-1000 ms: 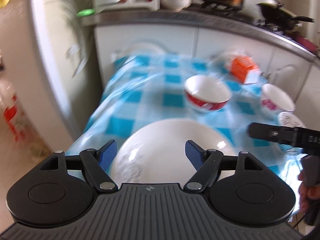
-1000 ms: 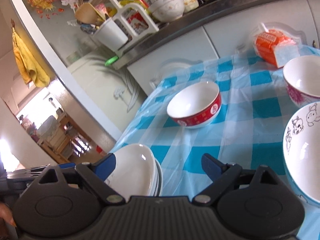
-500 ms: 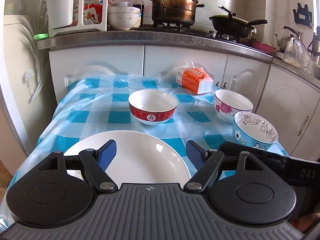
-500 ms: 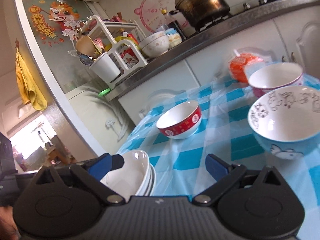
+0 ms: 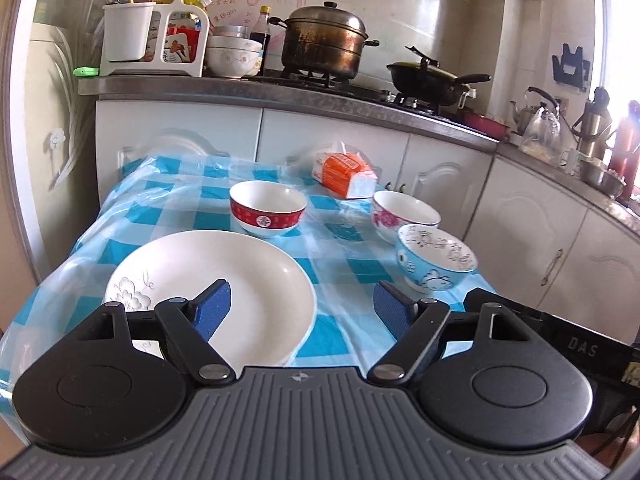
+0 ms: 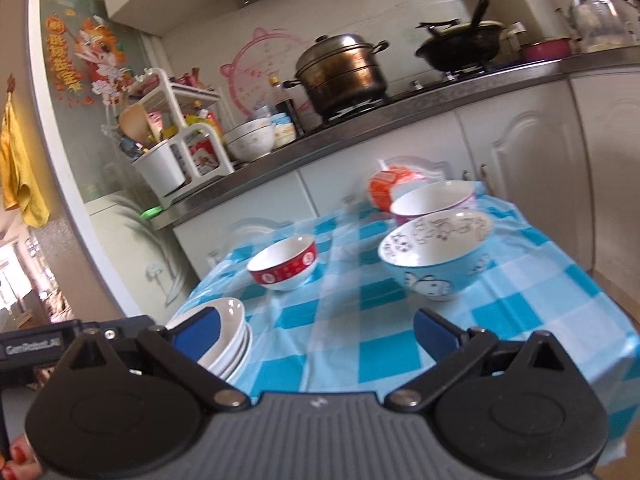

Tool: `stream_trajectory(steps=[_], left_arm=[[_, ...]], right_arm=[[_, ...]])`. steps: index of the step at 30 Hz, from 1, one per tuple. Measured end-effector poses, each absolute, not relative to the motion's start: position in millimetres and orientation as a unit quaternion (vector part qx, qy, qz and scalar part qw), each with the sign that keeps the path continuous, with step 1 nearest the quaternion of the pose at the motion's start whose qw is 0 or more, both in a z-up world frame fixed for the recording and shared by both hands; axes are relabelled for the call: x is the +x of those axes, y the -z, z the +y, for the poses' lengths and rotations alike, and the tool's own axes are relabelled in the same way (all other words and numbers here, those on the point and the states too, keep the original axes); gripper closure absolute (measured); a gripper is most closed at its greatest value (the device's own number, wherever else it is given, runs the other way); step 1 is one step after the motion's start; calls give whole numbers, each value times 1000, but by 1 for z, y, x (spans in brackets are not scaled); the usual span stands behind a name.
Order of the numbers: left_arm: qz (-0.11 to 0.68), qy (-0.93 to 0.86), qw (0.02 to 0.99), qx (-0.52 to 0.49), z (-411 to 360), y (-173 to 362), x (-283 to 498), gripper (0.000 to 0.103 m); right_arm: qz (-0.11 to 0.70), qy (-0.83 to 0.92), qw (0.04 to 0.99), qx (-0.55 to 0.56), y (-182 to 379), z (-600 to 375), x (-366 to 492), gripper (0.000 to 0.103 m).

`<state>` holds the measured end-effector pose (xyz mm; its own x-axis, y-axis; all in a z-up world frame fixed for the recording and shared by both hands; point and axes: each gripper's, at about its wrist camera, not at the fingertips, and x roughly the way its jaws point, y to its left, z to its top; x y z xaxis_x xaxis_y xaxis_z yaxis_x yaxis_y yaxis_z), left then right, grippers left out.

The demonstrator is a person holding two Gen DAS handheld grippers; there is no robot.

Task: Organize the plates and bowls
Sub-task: 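Move the left gripper toward the pink flower bowl, then close the left gripper on the pink flower bowl's rim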

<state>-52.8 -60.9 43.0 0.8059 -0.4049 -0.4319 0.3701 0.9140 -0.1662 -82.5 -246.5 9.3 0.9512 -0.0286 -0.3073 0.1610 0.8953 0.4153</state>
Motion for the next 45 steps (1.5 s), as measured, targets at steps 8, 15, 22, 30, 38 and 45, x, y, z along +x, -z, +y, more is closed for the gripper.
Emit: stream_trajectory(steps=[8,15,22,30,38,45], left_arm=[[237,253,936,-61,-68,-68,-80,4],[250,289,921,-79,-79,-87,-85,0],[272,323,903,-81,-99,-89,-47,0],[297,319,898,-61,-149,-79,31,0],[322,300,894,-81,-194,-59,118,0],[332,272,900,-75,-229,-34,168,0]], right_arm=[[147,90,956,237,-28,-253,-120,1],[157,130,942,266,-44,-265,-143,1],[169,128,925,315,-42,-300,-142,1],[180,117,912,349,-36,-356,-101,1],[193,101,906,363,-31,-409,-30,1],[224,76,894,380,-14,-442,32,4]])
